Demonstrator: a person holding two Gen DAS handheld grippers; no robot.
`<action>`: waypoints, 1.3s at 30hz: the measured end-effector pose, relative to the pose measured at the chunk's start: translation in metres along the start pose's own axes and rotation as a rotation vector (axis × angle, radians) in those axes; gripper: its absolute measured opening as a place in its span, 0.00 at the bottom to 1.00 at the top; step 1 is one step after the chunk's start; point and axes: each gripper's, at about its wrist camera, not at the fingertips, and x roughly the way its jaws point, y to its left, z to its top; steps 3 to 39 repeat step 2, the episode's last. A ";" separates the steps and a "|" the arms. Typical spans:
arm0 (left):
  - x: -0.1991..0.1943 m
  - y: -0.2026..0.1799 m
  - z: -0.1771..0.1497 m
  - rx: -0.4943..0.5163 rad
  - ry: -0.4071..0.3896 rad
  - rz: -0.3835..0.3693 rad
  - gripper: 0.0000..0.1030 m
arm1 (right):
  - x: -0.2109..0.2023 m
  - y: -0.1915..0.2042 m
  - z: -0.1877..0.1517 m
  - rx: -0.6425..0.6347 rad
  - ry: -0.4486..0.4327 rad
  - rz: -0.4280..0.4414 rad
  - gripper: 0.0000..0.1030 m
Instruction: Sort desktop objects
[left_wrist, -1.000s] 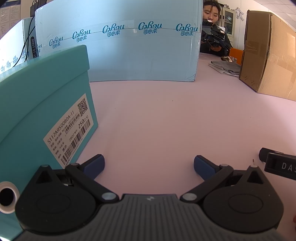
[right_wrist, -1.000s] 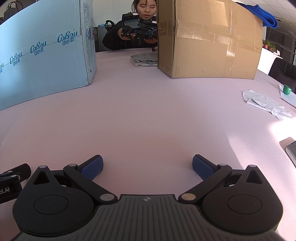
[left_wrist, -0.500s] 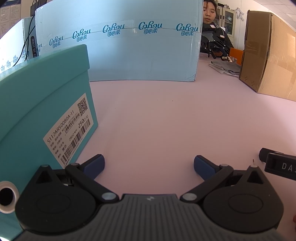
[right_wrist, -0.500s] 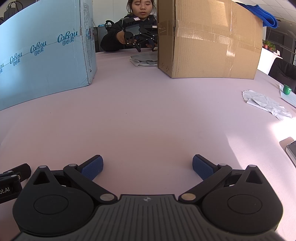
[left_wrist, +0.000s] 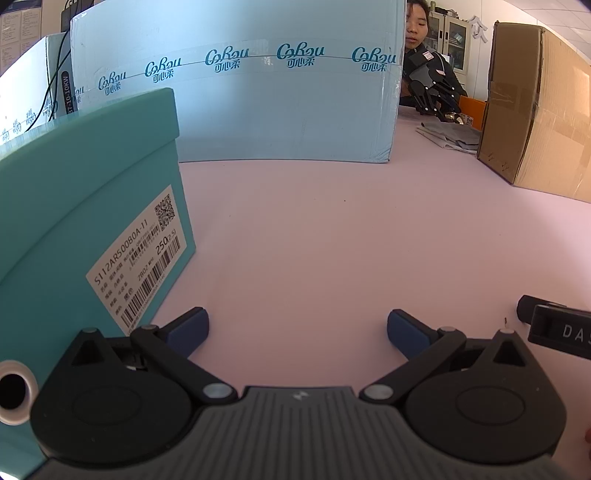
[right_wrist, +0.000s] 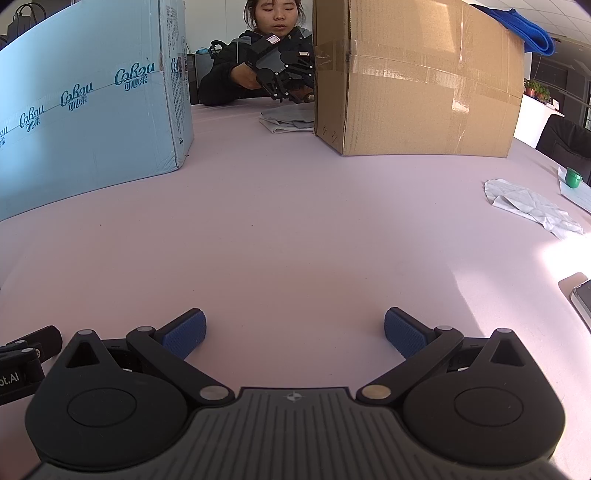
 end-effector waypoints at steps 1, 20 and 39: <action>0.000 0.001 0.000 0.000 0.000 -0.001 1.00 | 0.000 0.000 0.000 0.000 0.000 0.000 1.00; 0.000 0.001 0.000 -0.001 0.000 -0.001 1.00 | 0.000 0.000 0.000 0.000 0.000 0.000 1.00; 0.000 0.001 0.000 -0.001 0.000 -0.001 1.00 | 0.000 0.000 0.000 0.000 0.000 0.000 1.00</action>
